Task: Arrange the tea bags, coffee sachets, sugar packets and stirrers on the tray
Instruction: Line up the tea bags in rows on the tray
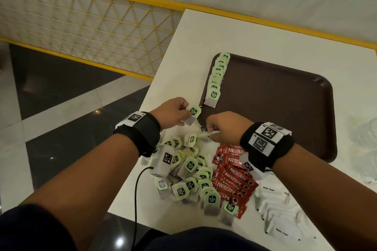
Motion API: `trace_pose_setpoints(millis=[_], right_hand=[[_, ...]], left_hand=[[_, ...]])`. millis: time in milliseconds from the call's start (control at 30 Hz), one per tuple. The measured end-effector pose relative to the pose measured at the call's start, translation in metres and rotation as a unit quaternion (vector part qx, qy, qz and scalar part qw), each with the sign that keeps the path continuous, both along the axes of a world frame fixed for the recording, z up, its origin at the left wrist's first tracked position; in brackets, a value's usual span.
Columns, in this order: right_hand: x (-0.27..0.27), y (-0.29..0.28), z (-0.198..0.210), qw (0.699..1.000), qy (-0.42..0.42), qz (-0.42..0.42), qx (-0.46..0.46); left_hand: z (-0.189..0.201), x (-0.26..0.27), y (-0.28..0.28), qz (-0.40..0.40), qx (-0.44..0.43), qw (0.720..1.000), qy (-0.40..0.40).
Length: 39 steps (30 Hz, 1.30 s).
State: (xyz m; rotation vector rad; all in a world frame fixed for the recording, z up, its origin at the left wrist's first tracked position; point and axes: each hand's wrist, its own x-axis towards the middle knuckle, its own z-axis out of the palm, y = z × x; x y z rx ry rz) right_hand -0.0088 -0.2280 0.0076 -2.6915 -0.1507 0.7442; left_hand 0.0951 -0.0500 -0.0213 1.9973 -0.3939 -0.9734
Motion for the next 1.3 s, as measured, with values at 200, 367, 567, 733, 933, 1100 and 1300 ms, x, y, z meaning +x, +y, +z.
trace_pose_setpoints(millis=[200,367,567,733,933,1100,1300], right_hand=[[0.019,-0.004,0.019,0.998,-0.010,0.008,0.065],[0.030,-0.017,0.020,0.990,-0.053,-0.086,0.103],[0.032,-0.027,0.005,0.942,-0.100,-0.263,0.180],[0.030,-0.024,-0.020,0.865,-0.045,-0.411,0.285],[0.037,-0.026,-0.035,0.783,-0.036,-0.492,0.378],[0.047,-0.038,-0.044,0.830,-0.026,-0.469,0.300],[0.065,-0.037,-0.052,0.863,-0.065,-0.450,0.222]], left_hand=[[0.013,-0.012,-0.014,-0.024,-0.060,0.992,0.113],[0.009,-0.013,-0.022,0.036,-0.123,0.974,0.185],[-0.002,-0.008,-0.031,0.058,-0.155,0.972,0.164],[-0.016,0.001,-0.036,0.118,-0.181,0.969,0.122],[-0.027,0.011,-0.037,0.164,-0.182,0.964,0.107],[-0.035,0.023,-0.031,0.181,-0.148,0.969,0.077],[-0.039,0.028,-0.029,0.153,-0.131,0.977,0.065]])
